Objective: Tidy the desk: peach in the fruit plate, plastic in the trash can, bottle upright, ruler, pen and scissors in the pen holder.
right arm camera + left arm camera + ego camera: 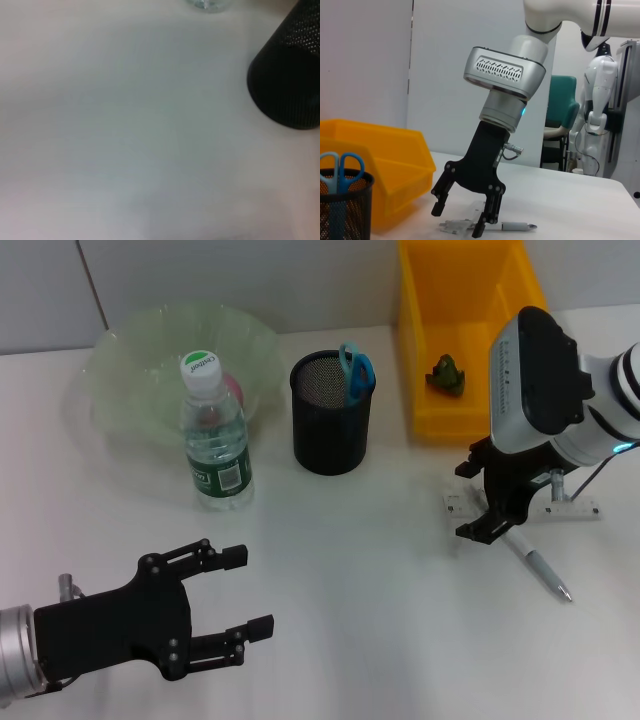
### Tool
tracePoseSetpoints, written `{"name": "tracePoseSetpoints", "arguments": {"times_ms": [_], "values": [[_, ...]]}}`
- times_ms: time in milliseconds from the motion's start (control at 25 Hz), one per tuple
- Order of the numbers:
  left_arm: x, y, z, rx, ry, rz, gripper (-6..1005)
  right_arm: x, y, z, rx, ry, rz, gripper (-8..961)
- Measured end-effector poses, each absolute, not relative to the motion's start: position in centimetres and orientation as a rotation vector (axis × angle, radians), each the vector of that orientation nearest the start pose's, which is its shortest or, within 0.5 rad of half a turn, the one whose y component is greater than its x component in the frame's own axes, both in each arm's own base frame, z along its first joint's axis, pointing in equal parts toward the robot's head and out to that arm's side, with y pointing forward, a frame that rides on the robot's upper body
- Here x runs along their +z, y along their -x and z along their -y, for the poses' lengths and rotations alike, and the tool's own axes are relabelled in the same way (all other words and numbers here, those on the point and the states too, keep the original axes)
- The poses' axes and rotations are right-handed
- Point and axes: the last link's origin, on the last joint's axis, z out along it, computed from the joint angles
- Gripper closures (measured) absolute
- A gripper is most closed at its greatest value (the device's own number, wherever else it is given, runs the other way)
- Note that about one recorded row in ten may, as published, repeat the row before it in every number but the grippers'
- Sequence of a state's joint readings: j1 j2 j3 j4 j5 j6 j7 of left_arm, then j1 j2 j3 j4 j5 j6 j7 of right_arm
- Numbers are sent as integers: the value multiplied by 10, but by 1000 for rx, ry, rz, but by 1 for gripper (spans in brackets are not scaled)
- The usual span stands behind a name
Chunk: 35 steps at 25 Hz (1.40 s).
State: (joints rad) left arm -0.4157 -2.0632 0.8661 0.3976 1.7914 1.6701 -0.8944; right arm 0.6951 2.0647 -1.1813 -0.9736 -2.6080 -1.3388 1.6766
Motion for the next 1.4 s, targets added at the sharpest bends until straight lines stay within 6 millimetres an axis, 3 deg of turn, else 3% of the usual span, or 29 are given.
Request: {"name": "tracePoseSetpoints", "arguments": {"times_ms": [440, 640, 1080, 1400], "values": [[-39, 278, -260, -935, 2792, 291, 200, -14, -230, -392, -581, 2825, -104, 167], [-39, 278, -260, -935, 2792, 291, 199, -16, -231, -393, -596, 2823, -106, 331], [-39, 278, -260, -936, 2791, 292, 200, -19, -233, -393, -612, 2819, -123, 466], [-38, 278, -260, -939, 2789, 292, 199, -18, -234, -394, -621, 2807, -130, 509]]}}
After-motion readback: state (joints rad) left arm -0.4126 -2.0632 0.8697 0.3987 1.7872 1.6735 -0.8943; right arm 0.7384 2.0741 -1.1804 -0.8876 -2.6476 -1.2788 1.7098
